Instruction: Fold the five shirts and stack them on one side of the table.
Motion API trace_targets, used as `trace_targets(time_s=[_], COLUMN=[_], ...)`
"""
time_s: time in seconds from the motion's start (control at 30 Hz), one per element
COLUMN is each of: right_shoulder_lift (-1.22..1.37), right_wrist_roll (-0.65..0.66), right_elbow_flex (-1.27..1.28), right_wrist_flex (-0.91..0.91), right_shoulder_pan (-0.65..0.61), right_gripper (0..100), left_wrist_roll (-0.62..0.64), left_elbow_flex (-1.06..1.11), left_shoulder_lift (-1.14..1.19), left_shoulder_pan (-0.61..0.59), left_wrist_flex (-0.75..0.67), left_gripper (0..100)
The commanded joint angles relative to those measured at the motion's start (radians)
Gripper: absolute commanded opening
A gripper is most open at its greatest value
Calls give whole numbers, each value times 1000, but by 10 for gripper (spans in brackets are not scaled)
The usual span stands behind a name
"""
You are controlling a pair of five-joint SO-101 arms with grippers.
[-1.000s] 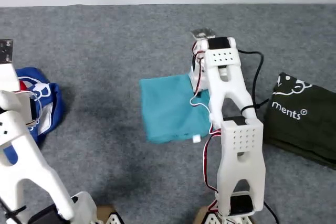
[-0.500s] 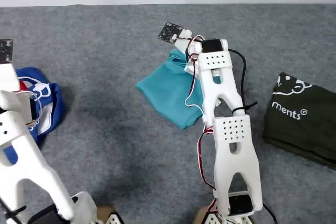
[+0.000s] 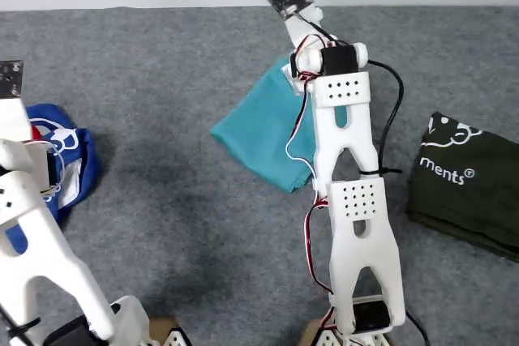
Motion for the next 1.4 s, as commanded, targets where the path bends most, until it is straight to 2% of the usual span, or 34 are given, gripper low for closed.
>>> trace_targets(time_s=[0.0, 0.17, 0.3, 0.47, 0.63, 0.77, 0.9, 1.13, 1.37], right_shoulder_lift=[-28, -41, -67, -91, -220, -317, -309, -157, 16], right_wrist_roll=[-92, -305, -526, -697, -855, -950, -1036, -1126, -1135], right_elbow_flex=[-58, -58, -58, -18, 242, 448, 525, 531, 529], right_wrist_flex=[56, 183, 189, 191, 189, 182, 137, 12, -107], right_shoulder_pan=[8, -12, -12, -36, -44, -42, -42, -70, -99], right_gripper=[210, 210, 211, 218, 325, 398, 444, 447, 445], left_wrist_roll=[-11, -11, -12, -12, -12, -12, -12, -12, -12], left_elbow_flex=[-7, -7, -7, -7, -7, -7, -7, -7, -7], left_shoulder_lift=[-35, -37, -37, -32, -34, -31, -29, -31, -31], left_shoulder_pan=[5, 5, 5, 5, 3, 3, 3, 3, 3], left_wrist_flex=[-11, -11, -11, -11, -11, -11, -11, -11, 17], left_gripper=[5, 5, 5, 5, 5, 5, 5, 5, 5])
